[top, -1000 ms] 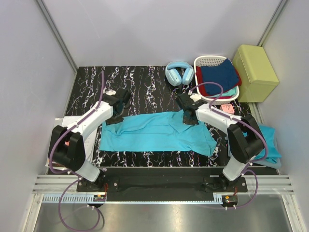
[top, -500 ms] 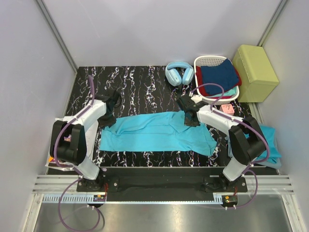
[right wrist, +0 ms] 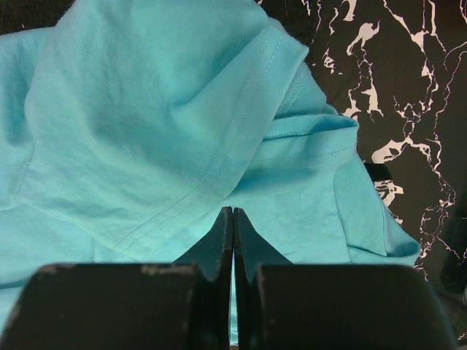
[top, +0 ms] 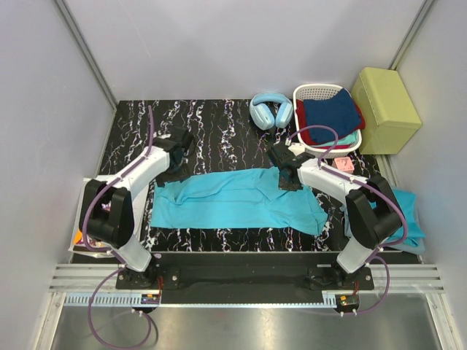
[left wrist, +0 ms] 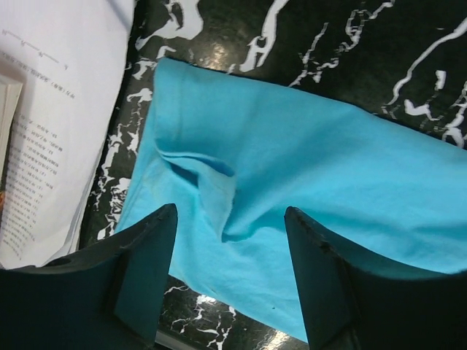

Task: Fold and stack the t-shirts
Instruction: Fold the other side of the tshirt into a rectangle

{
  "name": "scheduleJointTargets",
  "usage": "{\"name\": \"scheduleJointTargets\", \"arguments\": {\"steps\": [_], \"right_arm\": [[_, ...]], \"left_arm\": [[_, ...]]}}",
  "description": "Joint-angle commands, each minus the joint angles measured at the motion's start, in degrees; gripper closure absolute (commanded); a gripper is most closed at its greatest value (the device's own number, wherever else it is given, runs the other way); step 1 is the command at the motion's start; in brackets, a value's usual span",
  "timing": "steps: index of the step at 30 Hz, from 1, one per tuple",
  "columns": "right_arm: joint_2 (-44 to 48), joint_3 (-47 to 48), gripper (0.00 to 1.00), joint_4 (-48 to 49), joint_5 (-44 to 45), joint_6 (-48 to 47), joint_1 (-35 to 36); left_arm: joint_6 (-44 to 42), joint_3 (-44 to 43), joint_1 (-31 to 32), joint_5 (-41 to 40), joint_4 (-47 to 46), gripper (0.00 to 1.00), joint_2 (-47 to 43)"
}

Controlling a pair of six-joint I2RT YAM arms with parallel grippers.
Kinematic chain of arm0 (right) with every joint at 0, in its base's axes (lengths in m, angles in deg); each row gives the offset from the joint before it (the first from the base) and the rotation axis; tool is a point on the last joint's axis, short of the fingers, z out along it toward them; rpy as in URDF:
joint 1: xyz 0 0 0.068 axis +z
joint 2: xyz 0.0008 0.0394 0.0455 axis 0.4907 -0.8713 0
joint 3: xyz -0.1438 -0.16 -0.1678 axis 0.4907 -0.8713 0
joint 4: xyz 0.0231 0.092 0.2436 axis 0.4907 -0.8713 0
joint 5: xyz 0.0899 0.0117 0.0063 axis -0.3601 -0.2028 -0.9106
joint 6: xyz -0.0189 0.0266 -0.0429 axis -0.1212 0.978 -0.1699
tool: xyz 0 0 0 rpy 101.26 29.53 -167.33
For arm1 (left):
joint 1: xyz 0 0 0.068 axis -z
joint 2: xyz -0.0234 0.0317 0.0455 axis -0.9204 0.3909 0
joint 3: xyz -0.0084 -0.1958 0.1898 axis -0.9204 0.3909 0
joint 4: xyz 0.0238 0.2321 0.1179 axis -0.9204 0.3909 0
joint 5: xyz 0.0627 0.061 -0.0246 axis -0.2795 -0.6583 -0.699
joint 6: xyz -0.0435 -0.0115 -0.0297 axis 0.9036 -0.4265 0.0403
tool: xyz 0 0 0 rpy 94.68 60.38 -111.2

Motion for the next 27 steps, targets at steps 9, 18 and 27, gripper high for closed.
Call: {"name": "scheduleJointTargets", "arguments": {"steps": [9,18,27], "right_arm": [[0.56,1.34,1.00,0.69,1.64,-0.40,-0.45],[1.17,0.72,1.00,0.69,1.72,-0.48,-0.71],[1.88,0.28,1.00,0.69,1.72,-0.66,-0.80]], "left_arm": [[-0.15,-0.62,0.29,-0.38,-2.41,0.66,4.55],[0.47,1.75,-0.86,1.29,-2.50,0.80,5.87],[2.23,4.91,-3.05,-0.20,0.75,1.00,0.51]]}}
